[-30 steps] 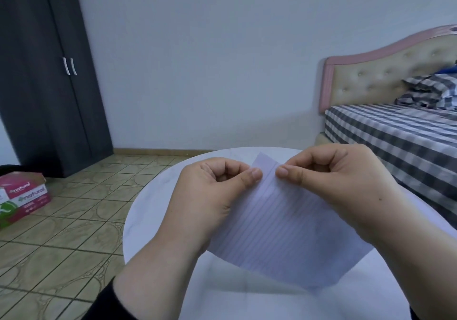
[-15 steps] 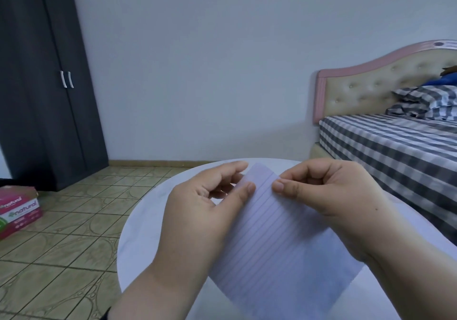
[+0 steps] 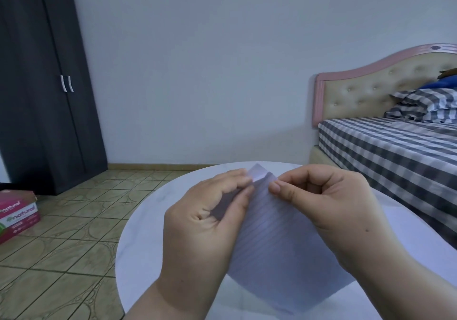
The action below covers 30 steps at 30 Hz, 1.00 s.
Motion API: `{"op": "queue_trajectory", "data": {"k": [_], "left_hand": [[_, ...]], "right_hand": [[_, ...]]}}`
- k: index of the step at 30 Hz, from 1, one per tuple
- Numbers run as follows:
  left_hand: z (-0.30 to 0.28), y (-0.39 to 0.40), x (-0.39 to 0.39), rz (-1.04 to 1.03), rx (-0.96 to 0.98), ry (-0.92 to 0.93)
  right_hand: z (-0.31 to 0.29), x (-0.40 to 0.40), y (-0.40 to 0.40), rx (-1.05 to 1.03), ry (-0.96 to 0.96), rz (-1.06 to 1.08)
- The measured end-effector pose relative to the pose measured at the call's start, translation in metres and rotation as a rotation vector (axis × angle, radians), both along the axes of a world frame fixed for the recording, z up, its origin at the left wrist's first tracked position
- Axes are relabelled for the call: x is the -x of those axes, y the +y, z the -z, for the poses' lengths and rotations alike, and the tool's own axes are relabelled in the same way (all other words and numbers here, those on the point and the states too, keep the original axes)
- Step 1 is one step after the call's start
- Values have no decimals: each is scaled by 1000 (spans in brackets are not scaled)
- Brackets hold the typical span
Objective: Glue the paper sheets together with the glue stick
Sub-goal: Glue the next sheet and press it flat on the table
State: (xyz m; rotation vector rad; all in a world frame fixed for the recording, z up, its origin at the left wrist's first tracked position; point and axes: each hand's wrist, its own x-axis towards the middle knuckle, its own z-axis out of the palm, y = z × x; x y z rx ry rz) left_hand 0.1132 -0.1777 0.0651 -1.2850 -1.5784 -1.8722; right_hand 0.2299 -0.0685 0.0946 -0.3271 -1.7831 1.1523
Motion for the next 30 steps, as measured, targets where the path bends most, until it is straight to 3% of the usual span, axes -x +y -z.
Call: {"op": "queue_trajectory", "data": {"k": [5,9,30], "left_hand": [[-10,-4,-2,157,3,-222],[-16,-6,1,184,24,-267],[-16,-12,-3,13,27,-73]], "right_hand": [[0,1,-5,-75,30,-3],[2,2,-7,-72,40,-14],[2,2,-10,1,61,-46]]}}
